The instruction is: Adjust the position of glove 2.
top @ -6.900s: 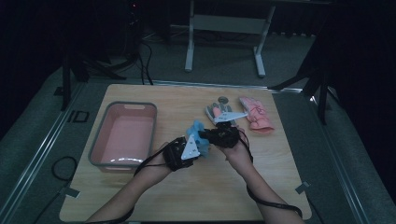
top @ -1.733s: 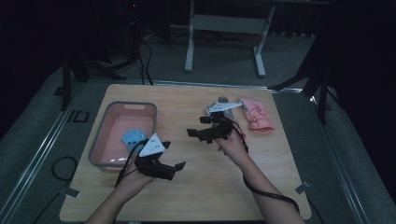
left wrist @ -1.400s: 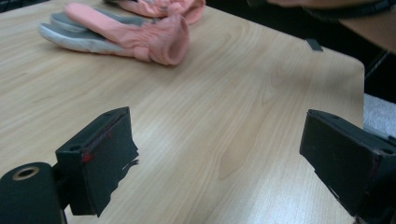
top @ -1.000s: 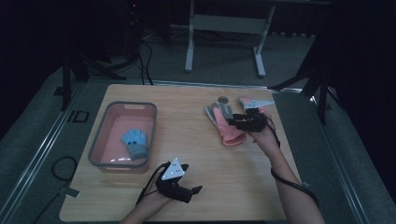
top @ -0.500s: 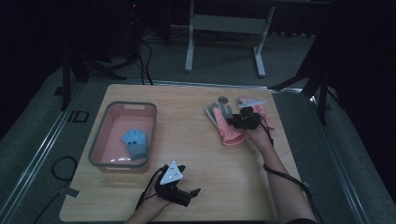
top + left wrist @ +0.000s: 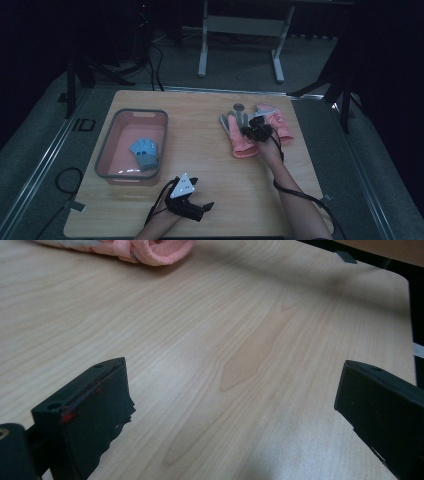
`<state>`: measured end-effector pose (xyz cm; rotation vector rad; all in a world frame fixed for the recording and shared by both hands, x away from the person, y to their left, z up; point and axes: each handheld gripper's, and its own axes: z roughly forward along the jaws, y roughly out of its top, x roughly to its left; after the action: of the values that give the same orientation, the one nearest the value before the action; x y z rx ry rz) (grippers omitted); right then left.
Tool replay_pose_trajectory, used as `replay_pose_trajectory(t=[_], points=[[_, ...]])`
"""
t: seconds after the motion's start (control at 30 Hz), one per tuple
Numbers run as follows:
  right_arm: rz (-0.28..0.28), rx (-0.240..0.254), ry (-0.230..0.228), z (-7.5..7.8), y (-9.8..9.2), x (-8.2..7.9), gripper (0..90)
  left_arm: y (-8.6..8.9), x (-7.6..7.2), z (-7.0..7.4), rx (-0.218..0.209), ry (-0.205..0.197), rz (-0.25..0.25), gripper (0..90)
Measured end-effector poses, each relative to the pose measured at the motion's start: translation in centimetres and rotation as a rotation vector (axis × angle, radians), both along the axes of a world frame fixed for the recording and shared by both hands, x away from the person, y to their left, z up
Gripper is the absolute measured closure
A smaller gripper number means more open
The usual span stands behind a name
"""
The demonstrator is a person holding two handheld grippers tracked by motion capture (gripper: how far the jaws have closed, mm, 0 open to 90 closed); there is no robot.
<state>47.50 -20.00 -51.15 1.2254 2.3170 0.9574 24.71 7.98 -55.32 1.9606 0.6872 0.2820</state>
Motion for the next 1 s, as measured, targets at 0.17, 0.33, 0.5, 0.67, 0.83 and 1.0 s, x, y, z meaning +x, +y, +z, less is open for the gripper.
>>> replay_pose_trajectory(t=[0.17,0.33,0.5,0.67,0.83,1.0], points=[[-0.055,0.093,-0.016,2.4,0.8,-2.9,89.0,-0.1,0.0,-0.1,0.016,-0.028,0.012,1.8],[-0.126,0.139,-0.03,3.7,1.1,-5.8,89.0,-0.2,0.0,-0.1,0.032,-0.035,0.023,1.7],[-0.193,0.128,-0.059,4.1,1.6,-8.8,89.1,-0.2,0.0,-0.2,0.041,-0.046,0.028,1.7],[-0.253,0.166,-0.068,3.9,2.0,-10.8,89.0,-0.1,0.0,-0.2,0.033,-0.051,0.04,1.7],[-0.303,0.243,-0.031,2.9,2.1,-10.9,89.0,-0.1,0.0,-0.3,0.04,-0.054,0.041,1.7],[-0.311,0.229,-0.019,1.6,2.9,-10.6,88.9,-0.2,-0.1,-0.3,0.046,-0.062,0.038,1.7]])
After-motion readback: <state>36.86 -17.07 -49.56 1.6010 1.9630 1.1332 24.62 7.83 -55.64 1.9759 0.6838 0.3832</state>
